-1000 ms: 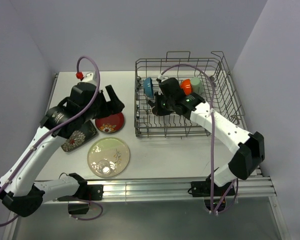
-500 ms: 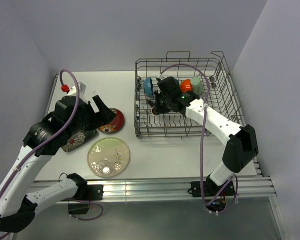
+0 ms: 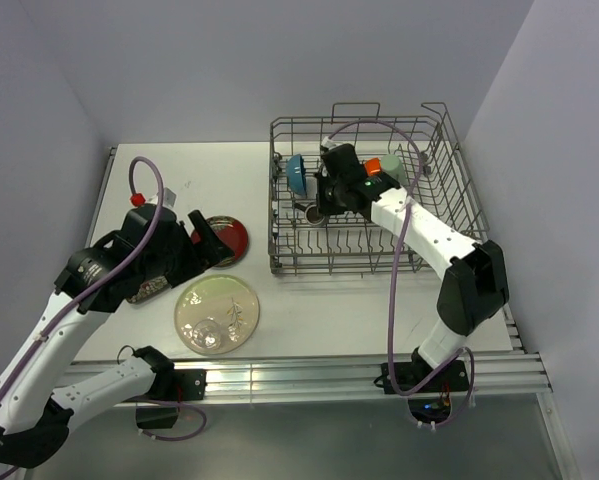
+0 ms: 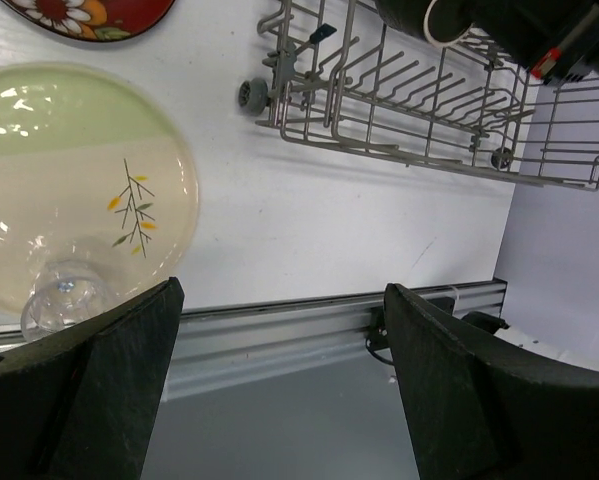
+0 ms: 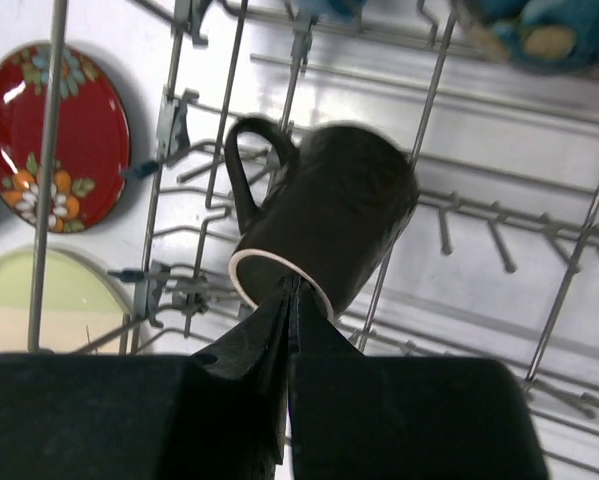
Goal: Load the mixed dishes into the dish rack
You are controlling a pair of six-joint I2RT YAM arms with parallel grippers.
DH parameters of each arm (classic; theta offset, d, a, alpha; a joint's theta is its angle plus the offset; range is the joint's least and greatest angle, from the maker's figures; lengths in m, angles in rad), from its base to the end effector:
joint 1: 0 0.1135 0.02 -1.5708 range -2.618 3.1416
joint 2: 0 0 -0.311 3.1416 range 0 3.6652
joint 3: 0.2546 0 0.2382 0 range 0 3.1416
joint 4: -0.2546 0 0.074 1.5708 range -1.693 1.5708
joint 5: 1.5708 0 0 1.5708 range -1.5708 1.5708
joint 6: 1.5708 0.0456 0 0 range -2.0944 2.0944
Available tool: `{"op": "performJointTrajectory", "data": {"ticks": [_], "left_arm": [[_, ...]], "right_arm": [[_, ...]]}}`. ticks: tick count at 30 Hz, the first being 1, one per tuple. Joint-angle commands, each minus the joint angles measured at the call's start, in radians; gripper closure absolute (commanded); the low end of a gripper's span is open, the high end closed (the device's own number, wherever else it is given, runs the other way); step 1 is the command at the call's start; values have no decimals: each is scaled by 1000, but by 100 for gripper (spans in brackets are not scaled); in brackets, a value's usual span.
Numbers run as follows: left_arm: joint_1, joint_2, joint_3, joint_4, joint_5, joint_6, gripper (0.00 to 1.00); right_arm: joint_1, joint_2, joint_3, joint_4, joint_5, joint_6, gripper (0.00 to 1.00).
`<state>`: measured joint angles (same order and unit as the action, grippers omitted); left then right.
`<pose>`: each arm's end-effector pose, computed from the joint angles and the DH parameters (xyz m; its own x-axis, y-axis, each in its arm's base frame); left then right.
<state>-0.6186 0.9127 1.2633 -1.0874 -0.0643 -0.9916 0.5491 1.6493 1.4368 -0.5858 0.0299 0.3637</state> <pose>0.0947 -0.0638 0.4148 -0.7515 -0.4902 -0.4415 -0.1626 0.7862 -0.5962 0.3128 0.1898 0.3479 -0.7502 -0.0421 -0.6599 -0.2536 0.9400 0.2283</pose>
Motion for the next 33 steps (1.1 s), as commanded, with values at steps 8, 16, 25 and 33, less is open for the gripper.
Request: {"op": "performJointTrajectory", "data": {"ticks": [8, 16, 25, 33], "left_arm": [[0, -8, -50, -94, 0, -102, 12], [2, 6, -113, -131, 15, -102, 13], [2, 6, -116, -126, 18, -93, 17], [2, 0, -130, -114, 26, -90, 20]], "right_arm": [[-44, 127, 218, 9, -24, -81, 100], [-48, 93, 215, 20, -50, -83, 100], [-37, -43, 15, 84, -73, -35, 100], [-2, -135, -99, 123, -61, -45, 100]]}}
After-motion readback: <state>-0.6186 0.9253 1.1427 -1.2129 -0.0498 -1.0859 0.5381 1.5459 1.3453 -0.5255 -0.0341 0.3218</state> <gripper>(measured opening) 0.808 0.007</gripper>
